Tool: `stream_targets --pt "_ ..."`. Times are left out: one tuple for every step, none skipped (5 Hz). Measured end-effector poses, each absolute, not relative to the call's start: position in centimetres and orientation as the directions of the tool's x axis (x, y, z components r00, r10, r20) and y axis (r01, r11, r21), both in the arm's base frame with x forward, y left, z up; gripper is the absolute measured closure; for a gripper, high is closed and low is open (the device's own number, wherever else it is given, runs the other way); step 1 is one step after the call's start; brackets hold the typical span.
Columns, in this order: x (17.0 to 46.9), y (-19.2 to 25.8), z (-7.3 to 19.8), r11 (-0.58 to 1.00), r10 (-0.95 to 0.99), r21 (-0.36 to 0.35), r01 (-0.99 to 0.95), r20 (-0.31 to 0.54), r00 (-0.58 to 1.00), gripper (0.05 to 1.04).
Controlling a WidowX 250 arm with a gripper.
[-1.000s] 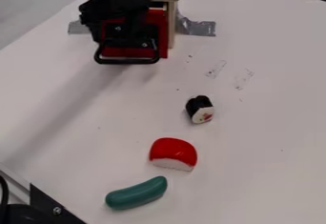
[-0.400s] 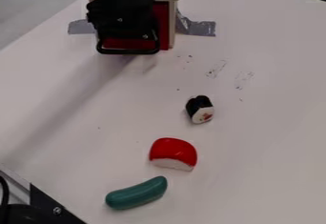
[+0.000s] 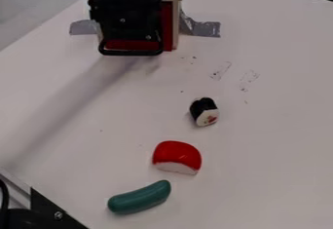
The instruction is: Close the drawer
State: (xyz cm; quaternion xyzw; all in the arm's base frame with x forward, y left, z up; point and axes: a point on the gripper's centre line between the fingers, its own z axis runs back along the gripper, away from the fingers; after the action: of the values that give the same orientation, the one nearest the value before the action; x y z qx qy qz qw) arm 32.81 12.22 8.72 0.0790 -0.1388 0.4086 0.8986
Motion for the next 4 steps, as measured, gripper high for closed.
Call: stream_targets --pt "31.4 10.7 11.9 0.715 0.67 -0.016 -0.699 0.302 0.678 0.085" --pt "29.7 9.2 14.7 0.764 0.629 -0.066 -0.642 0.296 0.719 0.085" --pt "27.4 8.3 16.9 0.79 0.598 -0.07 -0.609 0.307 0.741 0.085" --pt "24.7 7.1 17.4 0.814 0.573 -0.08 -0.575 0.275 0.772 0.085"
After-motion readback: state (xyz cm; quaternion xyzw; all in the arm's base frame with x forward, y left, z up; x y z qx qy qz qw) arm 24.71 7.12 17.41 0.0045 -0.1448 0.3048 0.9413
